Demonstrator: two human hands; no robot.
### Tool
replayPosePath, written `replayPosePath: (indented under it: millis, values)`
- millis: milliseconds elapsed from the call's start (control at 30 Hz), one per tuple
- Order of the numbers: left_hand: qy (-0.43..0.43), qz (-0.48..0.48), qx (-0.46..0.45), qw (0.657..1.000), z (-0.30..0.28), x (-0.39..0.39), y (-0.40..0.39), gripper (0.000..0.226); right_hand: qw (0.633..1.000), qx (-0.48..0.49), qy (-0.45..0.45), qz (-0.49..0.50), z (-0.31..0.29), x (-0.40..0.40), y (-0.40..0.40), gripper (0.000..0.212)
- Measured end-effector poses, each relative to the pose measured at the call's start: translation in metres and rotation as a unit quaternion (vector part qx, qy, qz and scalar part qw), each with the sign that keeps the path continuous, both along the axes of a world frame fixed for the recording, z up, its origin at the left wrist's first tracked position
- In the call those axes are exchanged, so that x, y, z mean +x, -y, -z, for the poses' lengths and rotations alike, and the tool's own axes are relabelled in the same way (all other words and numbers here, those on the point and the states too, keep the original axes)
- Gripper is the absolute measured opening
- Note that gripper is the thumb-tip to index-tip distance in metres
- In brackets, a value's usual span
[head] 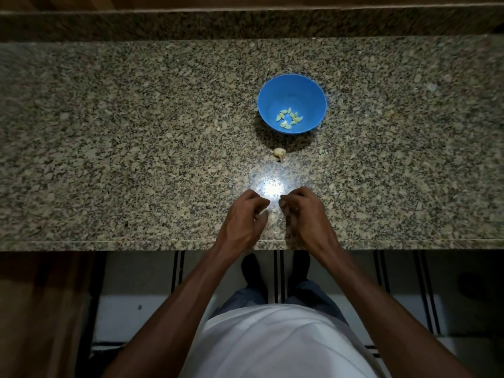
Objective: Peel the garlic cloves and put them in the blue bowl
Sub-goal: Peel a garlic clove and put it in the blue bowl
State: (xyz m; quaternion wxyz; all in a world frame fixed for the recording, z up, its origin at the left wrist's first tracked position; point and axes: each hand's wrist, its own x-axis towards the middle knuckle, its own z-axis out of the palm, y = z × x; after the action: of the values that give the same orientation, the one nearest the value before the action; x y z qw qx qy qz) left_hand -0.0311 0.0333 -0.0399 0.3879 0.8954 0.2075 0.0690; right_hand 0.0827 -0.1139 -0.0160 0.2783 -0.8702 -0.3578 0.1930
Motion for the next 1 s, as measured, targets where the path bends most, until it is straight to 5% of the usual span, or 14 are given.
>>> replayPosePath:
  millis: [133, 300, 667, 867, 1000]
  values:
    - [0.033, -0.022, -0.002, 0.999, -0.006, -0.008, -0.009, 0.029, 0.998, -0.007, -0.052, 0.019, -0.005, 0.003, 0.023, 0.038]
    - [-0.064, 0.075, 0.026, 0.995, 0.006, -0.026, -0.008, 0.076, 0.996, -0.031, -0.087, -0.014, 0.002, -0.025, 0.023, 0.056]
    - [-0.021, 0.001, 0.013, 1.0, 0.002, -0.006, 0.005, 0.021, 0.999, -0.013, -0.037, -0.006, 0.007, -0.014, -0.017, 0.023]
    - [0.032, -0.075, 0.032, 0.996, -0.01, -0.002, -0.005, 0.025, 0.999, 0.036, 0.012, 0.02, 0.002, 0.012, -0.008, 0.016]
    - [-0.055, -0.043, 0.013, 0.997, -0.003, -0.018, -0.008, 0.059, 0.999, -0.017, 0.04, 0.006, 0.006, 0.016, -0.006, 0.024]
